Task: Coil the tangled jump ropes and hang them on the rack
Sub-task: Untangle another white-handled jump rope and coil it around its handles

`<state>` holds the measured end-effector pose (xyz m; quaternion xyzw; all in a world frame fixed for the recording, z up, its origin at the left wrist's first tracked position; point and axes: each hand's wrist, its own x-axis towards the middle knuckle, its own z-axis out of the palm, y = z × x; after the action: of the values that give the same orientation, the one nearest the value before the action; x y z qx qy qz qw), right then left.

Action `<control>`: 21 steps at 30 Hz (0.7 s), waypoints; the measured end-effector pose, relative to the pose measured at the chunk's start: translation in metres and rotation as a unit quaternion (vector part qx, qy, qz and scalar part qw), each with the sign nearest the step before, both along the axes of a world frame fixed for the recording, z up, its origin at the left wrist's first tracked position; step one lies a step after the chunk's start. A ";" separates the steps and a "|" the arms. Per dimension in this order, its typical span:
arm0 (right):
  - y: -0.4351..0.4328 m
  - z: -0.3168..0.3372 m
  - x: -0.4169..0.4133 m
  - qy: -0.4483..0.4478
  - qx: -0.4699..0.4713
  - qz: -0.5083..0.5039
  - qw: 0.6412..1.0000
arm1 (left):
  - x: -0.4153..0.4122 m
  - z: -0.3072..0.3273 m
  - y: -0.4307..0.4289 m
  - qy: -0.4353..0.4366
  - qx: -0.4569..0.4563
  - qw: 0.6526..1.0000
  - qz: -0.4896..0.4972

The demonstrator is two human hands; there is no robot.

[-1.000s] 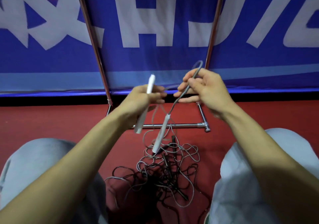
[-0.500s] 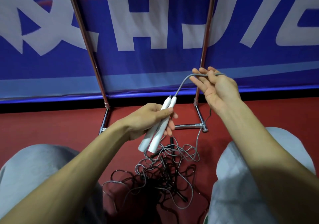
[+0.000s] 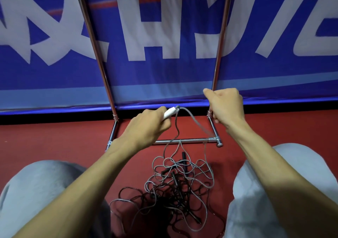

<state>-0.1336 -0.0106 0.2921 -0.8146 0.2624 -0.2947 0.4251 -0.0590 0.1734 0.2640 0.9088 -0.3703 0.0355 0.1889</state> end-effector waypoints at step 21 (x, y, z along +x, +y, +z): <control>0.023 -0.004 -0.002 0.135 0.150 0.294 0.934 | -0.015 0.003 -0.007 -0.109 0.132 0.985 -0.023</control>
<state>-0.1359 0.0127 0.2880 -0.8140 0.1078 -0.0006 0.5708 -0.0744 0.1666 0.2666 0.9077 -0.4109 0.0803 0.0264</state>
